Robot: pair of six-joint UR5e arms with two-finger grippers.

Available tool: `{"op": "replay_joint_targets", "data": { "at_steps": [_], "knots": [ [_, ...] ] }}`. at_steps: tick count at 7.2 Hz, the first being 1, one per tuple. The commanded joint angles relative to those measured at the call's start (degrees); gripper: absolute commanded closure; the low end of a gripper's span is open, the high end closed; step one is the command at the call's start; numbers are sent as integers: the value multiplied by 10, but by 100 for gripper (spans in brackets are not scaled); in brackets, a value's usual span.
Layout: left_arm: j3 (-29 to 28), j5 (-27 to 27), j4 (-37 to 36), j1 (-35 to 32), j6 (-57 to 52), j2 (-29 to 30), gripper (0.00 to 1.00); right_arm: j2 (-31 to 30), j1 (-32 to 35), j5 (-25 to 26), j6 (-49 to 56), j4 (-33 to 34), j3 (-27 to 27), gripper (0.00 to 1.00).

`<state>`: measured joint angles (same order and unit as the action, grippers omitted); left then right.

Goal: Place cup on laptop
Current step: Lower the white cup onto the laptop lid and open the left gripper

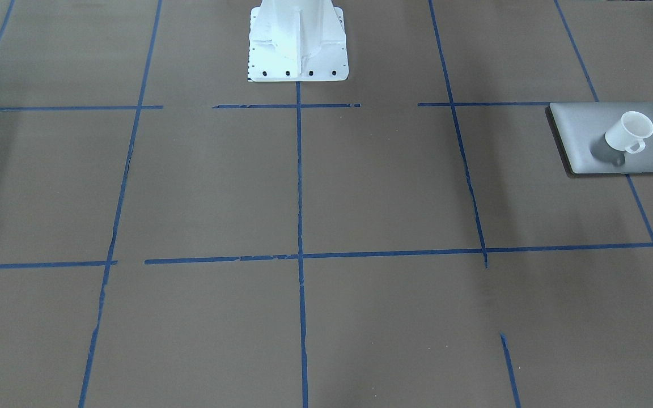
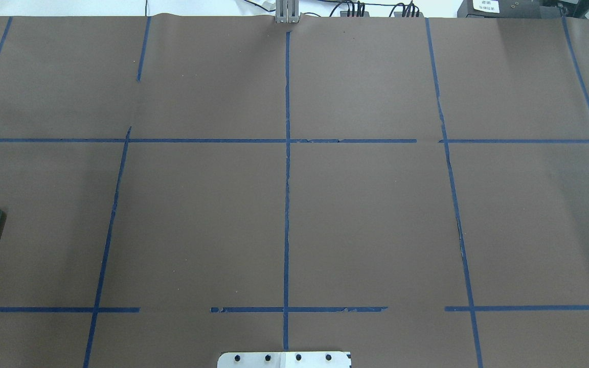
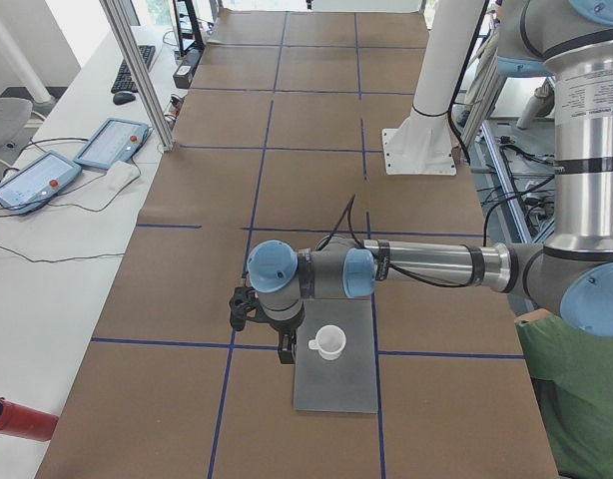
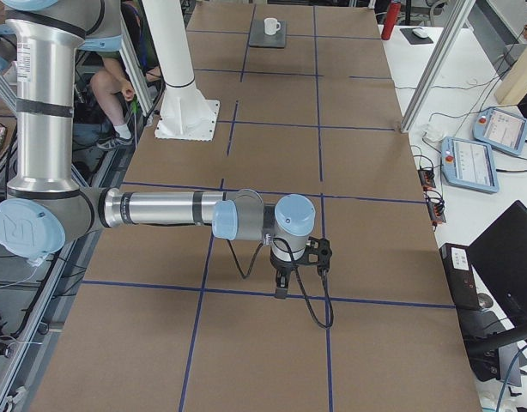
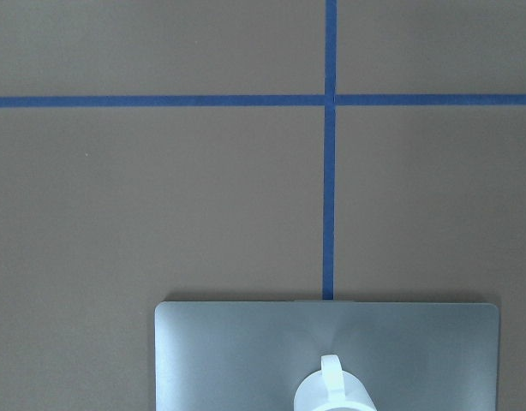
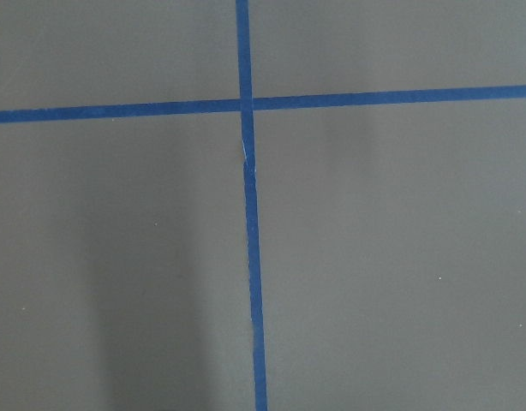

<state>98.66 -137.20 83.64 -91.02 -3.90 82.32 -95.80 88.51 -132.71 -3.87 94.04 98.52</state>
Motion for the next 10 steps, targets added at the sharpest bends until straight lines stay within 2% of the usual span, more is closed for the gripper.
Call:
{"op": "replay_joint_targets", "data": {
  "at_steps": [1,10],
  "knots": [
    [1,-11,3,0,-3,-8,0,0,0,0,0,0,0,0],
    [13,-3,35,0,-22,3,0,0,0,0,0,0,0,0]
  ]
}}
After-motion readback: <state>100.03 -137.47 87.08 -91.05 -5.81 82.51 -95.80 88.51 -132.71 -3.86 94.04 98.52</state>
